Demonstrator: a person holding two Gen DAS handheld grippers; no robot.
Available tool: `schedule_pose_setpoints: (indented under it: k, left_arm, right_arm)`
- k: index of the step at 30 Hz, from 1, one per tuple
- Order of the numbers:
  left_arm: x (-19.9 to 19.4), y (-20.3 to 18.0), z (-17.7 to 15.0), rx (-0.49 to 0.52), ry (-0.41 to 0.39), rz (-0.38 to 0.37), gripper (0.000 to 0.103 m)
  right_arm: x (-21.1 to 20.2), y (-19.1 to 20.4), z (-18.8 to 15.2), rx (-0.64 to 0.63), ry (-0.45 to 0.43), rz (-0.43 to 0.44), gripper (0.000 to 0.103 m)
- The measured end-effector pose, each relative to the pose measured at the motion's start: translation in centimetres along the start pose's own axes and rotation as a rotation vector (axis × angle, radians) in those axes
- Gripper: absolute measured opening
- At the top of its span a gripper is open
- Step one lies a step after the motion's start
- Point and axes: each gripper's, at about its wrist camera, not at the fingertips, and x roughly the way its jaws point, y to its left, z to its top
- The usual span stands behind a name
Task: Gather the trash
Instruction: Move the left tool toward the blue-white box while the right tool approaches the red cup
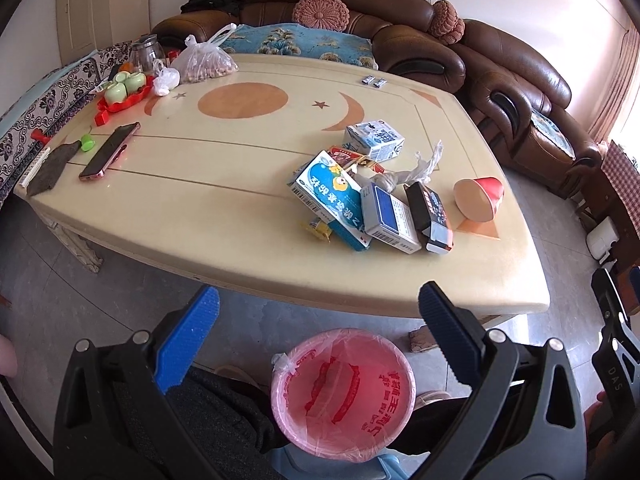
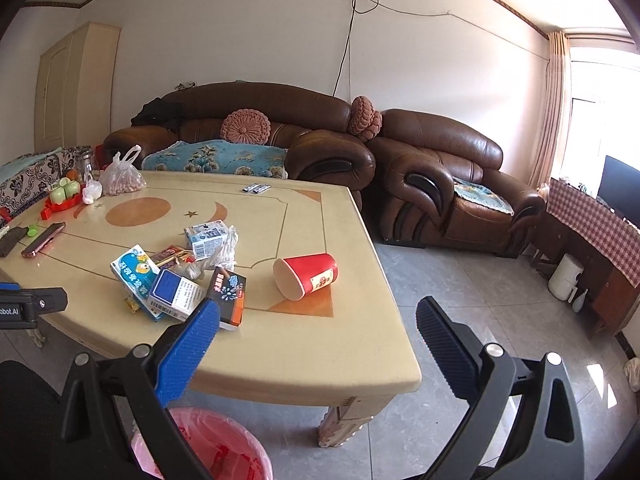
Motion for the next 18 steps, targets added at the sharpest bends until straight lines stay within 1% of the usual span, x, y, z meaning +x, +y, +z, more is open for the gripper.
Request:
schedule_pose_setpoints:
  k: [2, 7, 11, 18]
  left_arm:
    - [0.9, -0.3, 0.5, 0.005, 0.010, 0.007, 0.098]
    - [3.1, -0.8, 1.8, 0.029, 0.032, 0.016, 0.098]
    - [4.8, -0.6, 2.7, 0.019, 0.060, -0.003, 0.098]
    - [7.9, -0.2, 4.1, 0.000, 0.096, 0.004, 0.098]
  right_arm:
    - [1.1, 0.2, 0.1, -0.015, -0.001, -0.008, 0.096]
    - [4.2, 0.4, 0.4, -0.012, 0.032, 0.003, 0.096]
    - [6.7, 0.5, 0.4, -0.012, 0.058, 0.002, 0.096]
    - [11.1, 0.5, 0.1, -0.010, 0.111, 0.004, 0.096]
